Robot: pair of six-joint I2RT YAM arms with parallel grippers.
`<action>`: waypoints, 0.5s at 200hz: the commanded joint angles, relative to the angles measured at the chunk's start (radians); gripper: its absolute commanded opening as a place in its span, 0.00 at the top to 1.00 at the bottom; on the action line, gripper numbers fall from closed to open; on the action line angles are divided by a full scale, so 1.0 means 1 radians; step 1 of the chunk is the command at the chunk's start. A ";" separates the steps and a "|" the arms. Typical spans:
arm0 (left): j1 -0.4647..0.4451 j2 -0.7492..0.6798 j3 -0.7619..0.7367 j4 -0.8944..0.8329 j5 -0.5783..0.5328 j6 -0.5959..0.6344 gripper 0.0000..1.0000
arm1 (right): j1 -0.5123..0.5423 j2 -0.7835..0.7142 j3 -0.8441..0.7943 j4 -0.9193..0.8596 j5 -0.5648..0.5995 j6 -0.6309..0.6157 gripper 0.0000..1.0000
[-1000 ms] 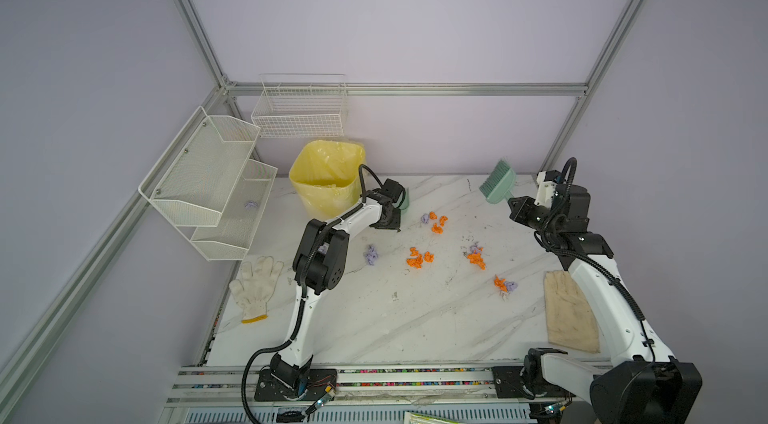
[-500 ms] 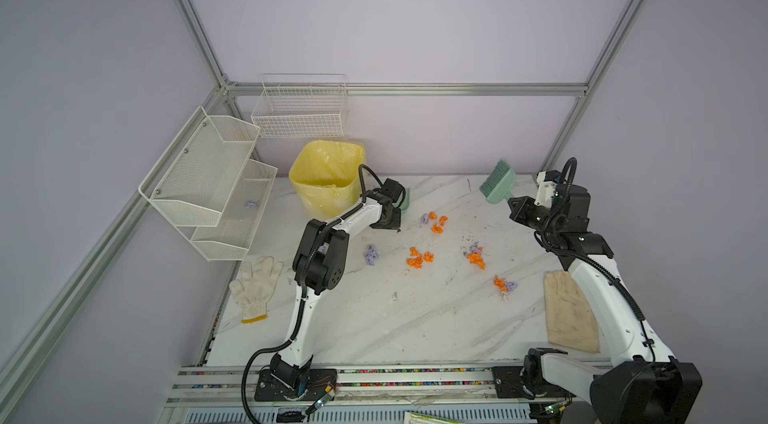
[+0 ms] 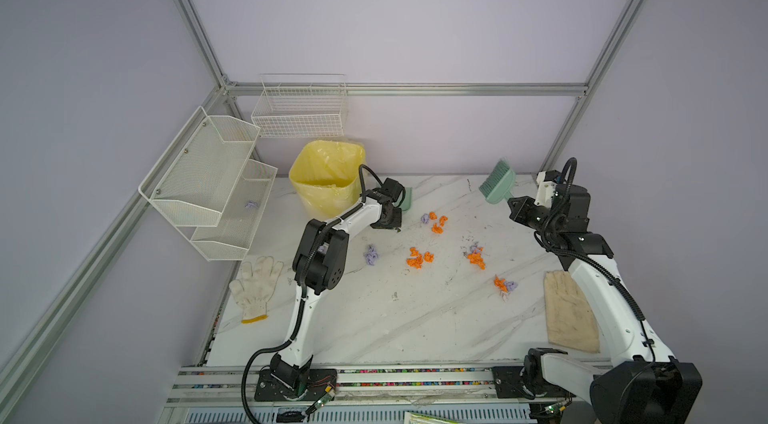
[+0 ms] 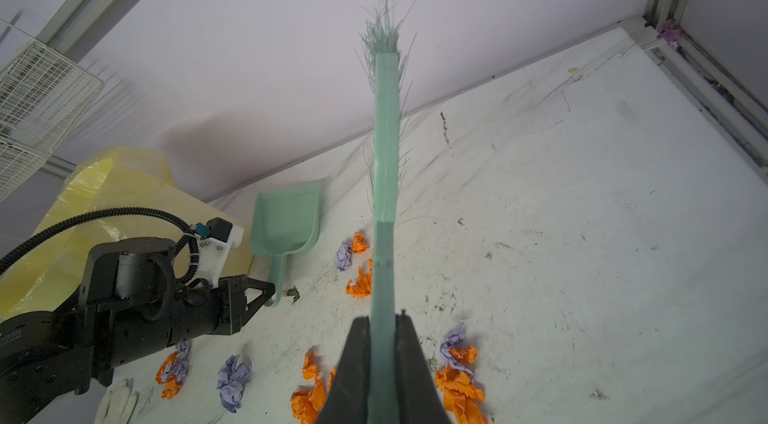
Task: Sweep away the paper scraps from the table
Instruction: 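Drag the dustpan toward the robot with the left gripper while the right lowers the brush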
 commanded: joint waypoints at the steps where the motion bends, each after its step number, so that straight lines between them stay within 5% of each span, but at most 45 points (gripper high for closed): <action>1: 0.008 -0.054 0.098 0.012 0.057 -0.030 1.00 | -0.004 -0.002 0.030 0.008 -0.011 -0.005 1.00; 100: -0.024 -0.206 0.028 0.016 0.207 -0.067 1.00 | -0.004 0.036 0.042 -0.080 0.062 -0.046 1.00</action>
